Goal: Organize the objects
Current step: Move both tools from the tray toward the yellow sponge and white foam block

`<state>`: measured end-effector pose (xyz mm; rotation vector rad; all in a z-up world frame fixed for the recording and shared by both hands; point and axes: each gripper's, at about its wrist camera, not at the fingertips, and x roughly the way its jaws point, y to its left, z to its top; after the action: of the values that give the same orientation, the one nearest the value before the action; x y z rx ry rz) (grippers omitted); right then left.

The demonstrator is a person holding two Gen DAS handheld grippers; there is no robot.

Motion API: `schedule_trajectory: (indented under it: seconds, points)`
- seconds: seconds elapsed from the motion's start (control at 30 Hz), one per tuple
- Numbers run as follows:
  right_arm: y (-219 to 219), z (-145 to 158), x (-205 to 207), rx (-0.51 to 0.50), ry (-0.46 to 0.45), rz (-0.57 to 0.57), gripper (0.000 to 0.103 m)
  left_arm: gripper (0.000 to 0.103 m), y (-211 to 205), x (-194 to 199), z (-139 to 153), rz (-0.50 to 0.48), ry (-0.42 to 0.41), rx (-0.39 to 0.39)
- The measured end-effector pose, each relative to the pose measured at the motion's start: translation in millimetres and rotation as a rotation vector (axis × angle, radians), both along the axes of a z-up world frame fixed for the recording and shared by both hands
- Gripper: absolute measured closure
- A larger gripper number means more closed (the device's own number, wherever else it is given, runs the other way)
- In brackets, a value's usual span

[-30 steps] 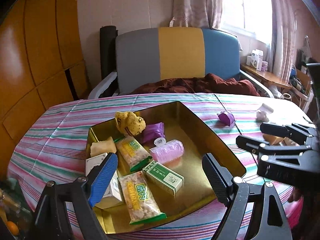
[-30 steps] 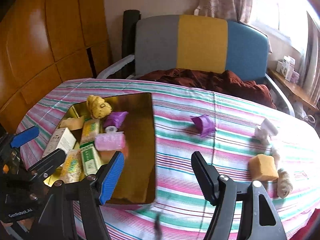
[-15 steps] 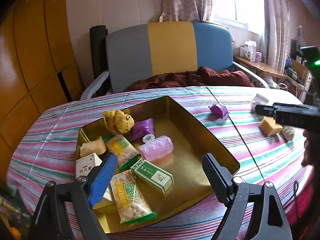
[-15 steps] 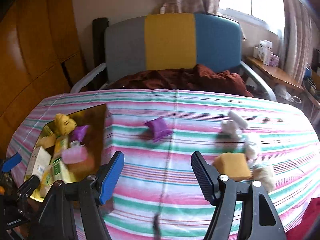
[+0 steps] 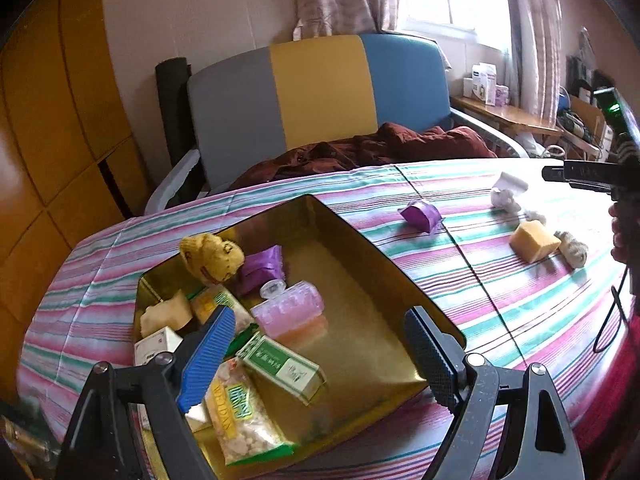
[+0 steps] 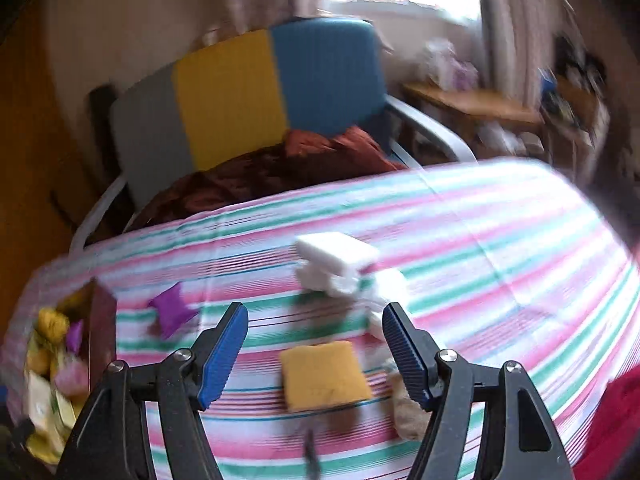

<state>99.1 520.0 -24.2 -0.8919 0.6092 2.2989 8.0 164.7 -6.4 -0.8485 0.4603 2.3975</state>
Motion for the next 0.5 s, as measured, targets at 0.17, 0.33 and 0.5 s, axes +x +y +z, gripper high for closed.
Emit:
schedule_trajectory:
  seconds: [0.17, 0.33, 0.5]
  points:
    - [24.9, -10.2, 13.3, -0.141, 0.048, -0.080, 0.032, 0.016, 21.1, 0.3, -2.1, -0.040, 0.000, -0.020]
    - [28.3, -10.7, 15.1, -0.158, 0.059, -0.084, 0.030, 0.016, 44.3, 2.0, -5.8, -0.082, -0.009, -0.033]
    - [30.5, -8.1, 18.4, -0.158, 0.079, -0.093, 0.029, 0.016, 64.5, 7.1, -8.4, -0.128, -0.007, -0.047]
